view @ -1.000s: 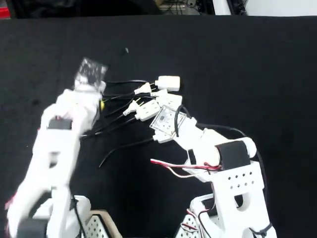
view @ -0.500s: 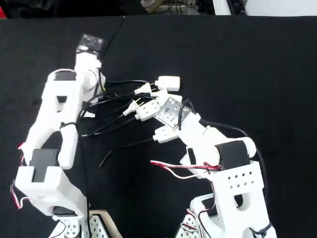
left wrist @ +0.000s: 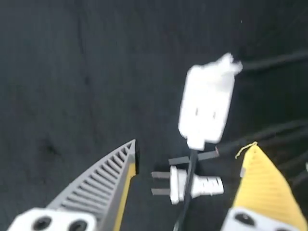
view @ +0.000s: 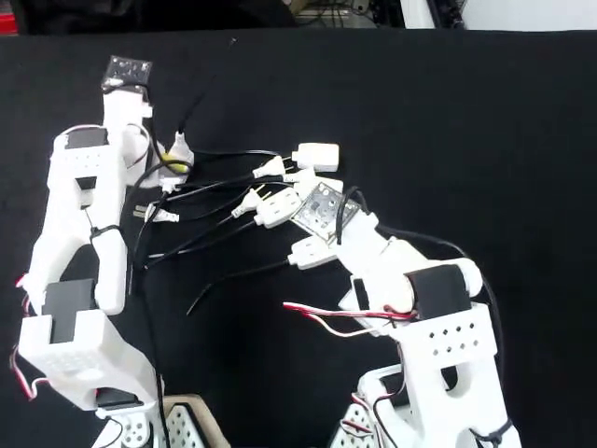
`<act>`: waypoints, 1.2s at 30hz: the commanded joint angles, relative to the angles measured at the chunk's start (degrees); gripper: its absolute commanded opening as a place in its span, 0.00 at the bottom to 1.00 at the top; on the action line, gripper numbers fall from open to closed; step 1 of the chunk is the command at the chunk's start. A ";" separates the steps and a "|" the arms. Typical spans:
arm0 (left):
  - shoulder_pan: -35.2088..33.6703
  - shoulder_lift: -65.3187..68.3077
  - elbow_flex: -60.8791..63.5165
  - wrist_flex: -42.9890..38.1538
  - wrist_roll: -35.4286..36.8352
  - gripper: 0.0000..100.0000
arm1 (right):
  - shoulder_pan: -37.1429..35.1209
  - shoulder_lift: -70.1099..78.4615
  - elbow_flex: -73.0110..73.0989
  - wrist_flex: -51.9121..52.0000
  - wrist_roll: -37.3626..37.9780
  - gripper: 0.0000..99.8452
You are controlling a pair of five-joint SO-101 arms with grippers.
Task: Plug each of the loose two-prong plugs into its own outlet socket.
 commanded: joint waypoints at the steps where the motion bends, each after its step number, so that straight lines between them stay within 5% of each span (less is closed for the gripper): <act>1: 2.68 -3.96 0.04 6.86 -7.74 0.34 | 1.14 -0.31 -0.48 -0.88 -1.23 0.28; 8: 3.65 -20.75 8.57 15.91 -9.14 0.34 | 13.36 -0.22 -0.57 -0.97 -0.35 0.28; 16: 26.59 -35.34 27.03 5.45 -12.66 0.34 | 23.56 -0.22 -0.57 -0.97 0.18 0.28; 23: 41.27 -25.93 27.30 -8.44 -14.95 0.34 | 35.52 -0.66 -0.40 -0.97 0.35 0.28; 31: 44.88 -3.52 15.34 -10.46 -14.77 0.33 | 38.24 -0.57 0.75 -3.08 0.53 0.28; 36: 46.46 -1.58 14.02 -13.45 -10.11 0.17 | 38.15 -0.57 3.91 -6.77 0.44 0.28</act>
